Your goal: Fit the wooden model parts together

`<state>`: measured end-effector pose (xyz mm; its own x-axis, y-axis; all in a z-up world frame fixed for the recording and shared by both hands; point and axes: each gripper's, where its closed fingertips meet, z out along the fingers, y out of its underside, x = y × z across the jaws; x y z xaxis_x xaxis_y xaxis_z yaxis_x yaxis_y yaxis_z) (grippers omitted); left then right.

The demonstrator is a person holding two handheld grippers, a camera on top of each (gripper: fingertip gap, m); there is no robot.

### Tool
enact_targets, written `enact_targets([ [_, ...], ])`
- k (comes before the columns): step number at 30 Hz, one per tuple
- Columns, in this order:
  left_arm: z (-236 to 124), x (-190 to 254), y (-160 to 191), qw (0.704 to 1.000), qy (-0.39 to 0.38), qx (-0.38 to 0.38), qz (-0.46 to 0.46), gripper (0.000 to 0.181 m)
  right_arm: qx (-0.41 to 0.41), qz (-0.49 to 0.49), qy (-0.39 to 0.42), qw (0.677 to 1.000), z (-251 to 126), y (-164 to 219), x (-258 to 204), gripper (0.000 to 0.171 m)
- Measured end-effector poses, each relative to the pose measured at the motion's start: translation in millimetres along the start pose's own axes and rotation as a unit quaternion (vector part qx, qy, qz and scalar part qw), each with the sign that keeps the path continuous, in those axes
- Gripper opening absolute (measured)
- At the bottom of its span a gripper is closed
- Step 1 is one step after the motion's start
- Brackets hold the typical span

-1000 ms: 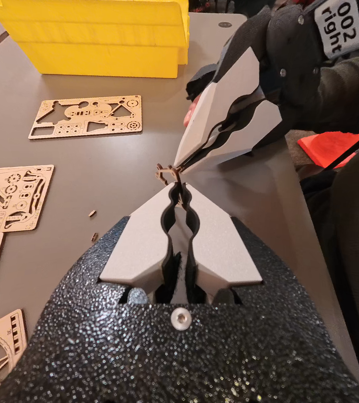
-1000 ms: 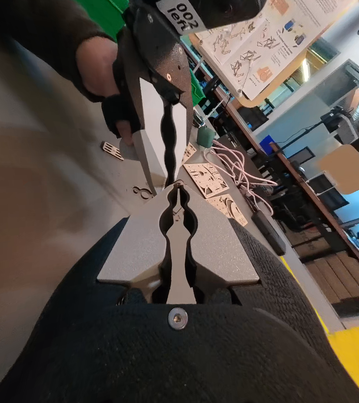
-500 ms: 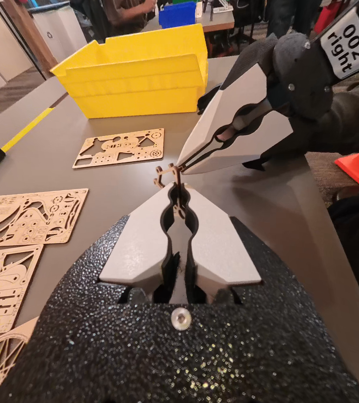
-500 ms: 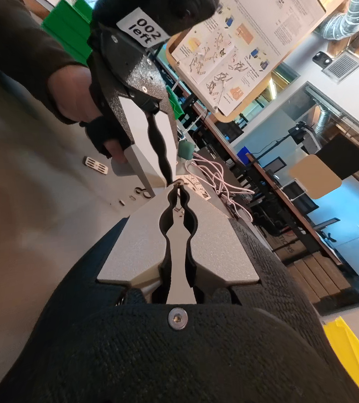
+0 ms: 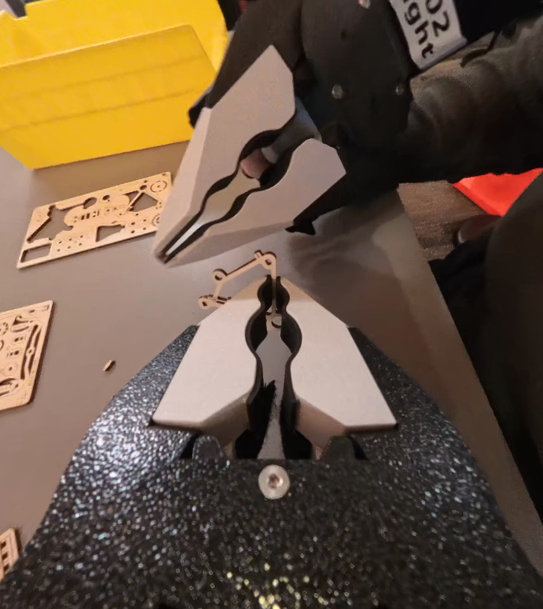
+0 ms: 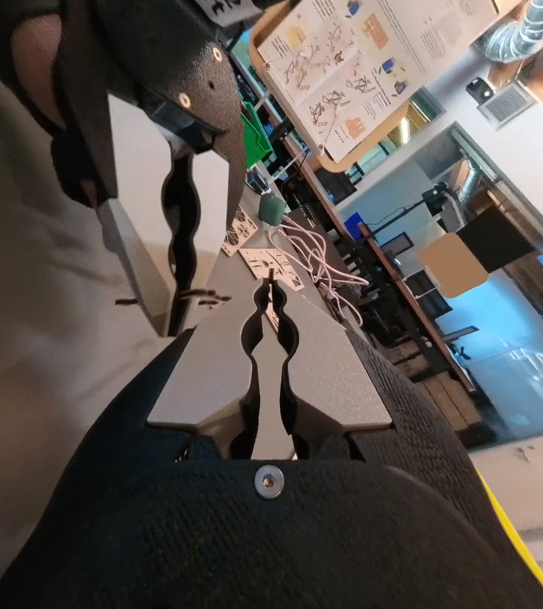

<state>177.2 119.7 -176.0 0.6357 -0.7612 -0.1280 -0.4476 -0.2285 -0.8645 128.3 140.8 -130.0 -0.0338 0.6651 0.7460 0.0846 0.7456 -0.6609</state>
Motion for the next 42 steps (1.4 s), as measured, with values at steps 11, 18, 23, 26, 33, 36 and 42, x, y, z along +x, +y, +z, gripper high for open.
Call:
enact_targets([
  [11, -14.2, -37.4, -3.5, 0.992, -0.038, 0.074, -0.091, 0.000, -0.005, 0.002, 0.017, 1.000, -4.4, 8.6, 7.0, 0.000],
  [18, -15.2, -38.6, -5.9, 0.988, -0.031, 0.094, -0.114, 0.000, -0.011, -0.080, 0.029, 0.996, -2.3, 3.8, -1.6, 0.000],
  [23, -14.6, -39.7, -5.7, 0.987, -0.032, 0.100, -0.121, 0.000, -0.024, -0.108, 0.033, 0.993, 0.4, 4.4, -5.3, 0.000],
  [26, -12.9, -40.0, -4.3, 0.987, -0.028, 0.098, -0.127, 0.000, -0.028, -0.114, 0.031, 0.993, 2.3, 4.3, -7.1, 0.000],
  [33, -8.9, -43.9, 2.2, 0.987, -0.033, 0.074, -0.136, 0.000, -0.055, -0.101, 0.024, 0.993, 6.1, 11.9, -8.3, 0.000],
  [36, -7.2, -47.4, 5.5, 0.990, -0.046, 0.051, -0.125, 0.000, -0.066, -0.091, 0.018, 0.994, 7.5, 16.0, -8.7, 0.000],
  [42, -5.2, -51.7, 12.5, 0.994, -0.065, 0.002, -0.092, 0.000, -0.081, -0.085, 0.012, 0.993, 9.3, 22.0, -10.1, 0.000],
])
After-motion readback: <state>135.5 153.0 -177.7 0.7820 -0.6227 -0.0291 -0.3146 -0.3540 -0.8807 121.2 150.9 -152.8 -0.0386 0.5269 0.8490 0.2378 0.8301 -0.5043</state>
